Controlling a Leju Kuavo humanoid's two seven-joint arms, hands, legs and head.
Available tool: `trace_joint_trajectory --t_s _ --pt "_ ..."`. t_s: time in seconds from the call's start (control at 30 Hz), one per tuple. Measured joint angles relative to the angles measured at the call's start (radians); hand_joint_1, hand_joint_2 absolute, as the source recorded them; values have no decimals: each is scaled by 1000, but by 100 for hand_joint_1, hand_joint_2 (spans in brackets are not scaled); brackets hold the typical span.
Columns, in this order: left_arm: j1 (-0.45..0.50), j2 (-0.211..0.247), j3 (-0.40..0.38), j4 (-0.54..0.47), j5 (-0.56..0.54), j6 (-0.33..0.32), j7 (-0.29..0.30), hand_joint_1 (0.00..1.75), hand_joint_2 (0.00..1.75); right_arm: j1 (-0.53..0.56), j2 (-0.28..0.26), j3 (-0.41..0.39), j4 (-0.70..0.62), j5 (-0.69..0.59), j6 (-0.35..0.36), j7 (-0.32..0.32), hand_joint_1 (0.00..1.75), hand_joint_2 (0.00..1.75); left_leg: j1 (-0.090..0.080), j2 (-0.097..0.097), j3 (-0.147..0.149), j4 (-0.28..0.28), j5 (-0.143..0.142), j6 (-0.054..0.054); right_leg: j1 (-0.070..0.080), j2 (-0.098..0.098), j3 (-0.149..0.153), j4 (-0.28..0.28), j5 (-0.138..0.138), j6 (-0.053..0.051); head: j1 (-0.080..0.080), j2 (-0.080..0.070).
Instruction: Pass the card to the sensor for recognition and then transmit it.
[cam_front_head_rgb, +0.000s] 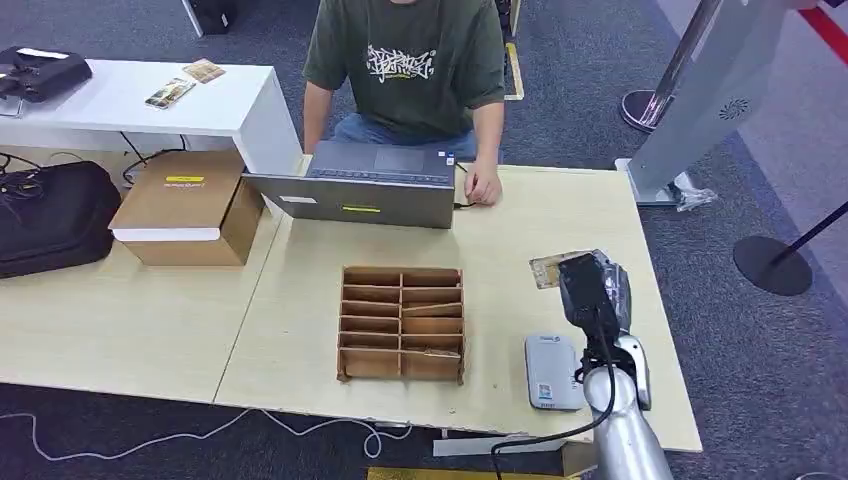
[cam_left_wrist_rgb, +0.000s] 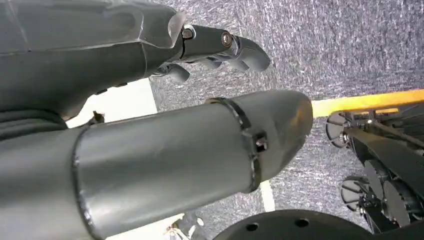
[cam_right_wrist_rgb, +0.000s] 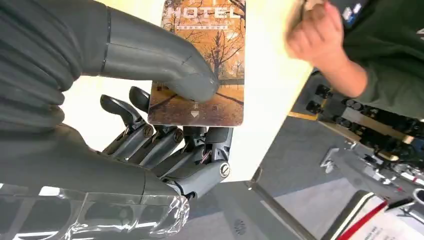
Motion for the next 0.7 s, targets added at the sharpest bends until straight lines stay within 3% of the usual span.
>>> trace_joint_trajectory --t_s 0.13,0.3,0.47,0.7 --pt "0 0 0 0 0 0 0 0 0 4 0 0 -3 0 1 0 175 175 0 0 0 0 0 0 0 0 0 0 0 0 0 0" --pt "0 -5 0 0 3 1 0 0 0 109 0 -23 -129 0 12 10 175 175 0 0 0 0 0 0 0 0 0 0 0 0 0 0" --pt "0 -5 0 0 2 1 0 0 0 122 0 -26 -150 0 12 18 175 175 0 0 0 0 0 0 0 0 0 0 0 0 0 0" --pt "0 -8 0 0 4 8 0 0 0 231 11 -49 -236 -8 42 40 175 175 0 0 0 0 -1 -1 0 0 0 0 -1 0 0 0"
